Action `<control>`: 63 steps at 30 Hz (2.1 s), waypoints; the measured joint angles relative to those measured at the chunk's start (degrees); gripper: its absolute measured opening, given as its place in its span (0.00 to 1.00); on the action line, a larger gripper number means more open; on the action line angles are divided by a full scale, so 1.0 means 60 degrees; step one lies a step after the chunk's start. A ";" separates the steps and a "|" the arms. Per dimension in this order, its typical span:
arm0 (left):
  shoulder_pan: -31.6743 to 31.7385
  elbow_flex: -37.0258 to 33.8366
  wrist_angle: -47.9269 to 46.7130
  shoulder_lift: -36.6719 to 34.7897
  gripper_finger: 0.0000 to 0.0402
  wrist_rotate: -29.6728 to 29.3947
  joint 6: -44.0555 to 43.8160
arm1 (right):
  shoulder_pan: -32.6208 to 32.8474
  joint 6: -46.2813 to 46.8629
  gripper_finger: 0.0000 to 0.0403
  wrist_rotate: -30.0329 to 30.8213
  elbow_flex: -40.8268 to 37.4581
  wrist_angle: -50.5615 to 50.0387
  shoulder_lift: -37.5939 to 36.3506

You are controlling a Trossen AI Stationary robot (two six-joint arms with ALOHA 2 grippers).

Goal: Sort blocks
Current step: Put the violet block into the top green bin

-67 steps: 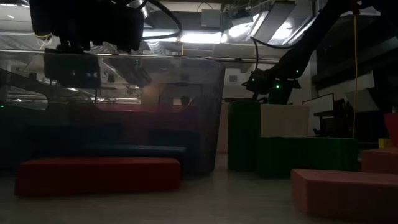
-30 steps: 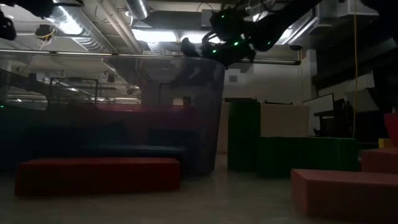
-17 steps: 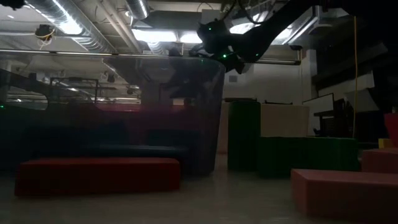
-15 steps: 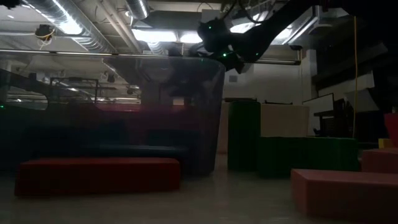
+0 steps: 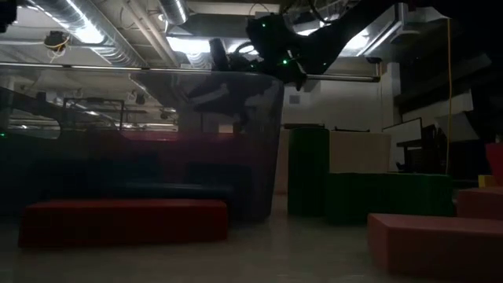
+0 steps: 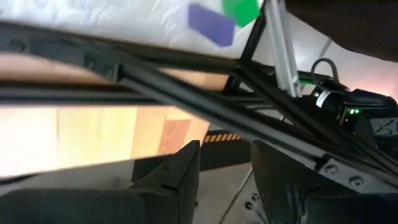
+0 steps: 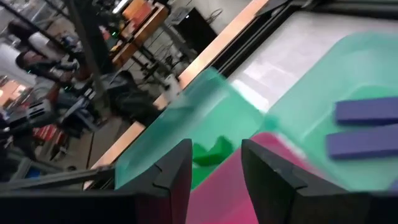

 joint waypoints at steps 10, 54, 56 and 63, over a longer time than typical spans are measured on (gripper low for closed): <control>-0.0726 0.0004 0.0737 0.1434 0.47 -0.0626 0.0426 | 0.0690 -0.0004 0.35 0.0056 0.0000 -0.0006 -0.0007; -0.1315 0.0000 0.2685 0.5931 0.52 -0.1898 0.0234 | 0.1024 -0.0002 0.35 -0.0271 -0.0004 -0.0005 -0.0025; -0.1315 0.0000 0.2691 0.6089 0.47 -0.1871 0.0350 | 0.1024 -0.0004 0.35 -0.0275 -0.0004 0.0004 -0.0025; -0.1312 -0.0004 0.2616 0.6075 0.10 -0.1741 0.0793 | 0.1013 0.0338 0.35 -0.0823 -0.0007 0.0370 -0.0084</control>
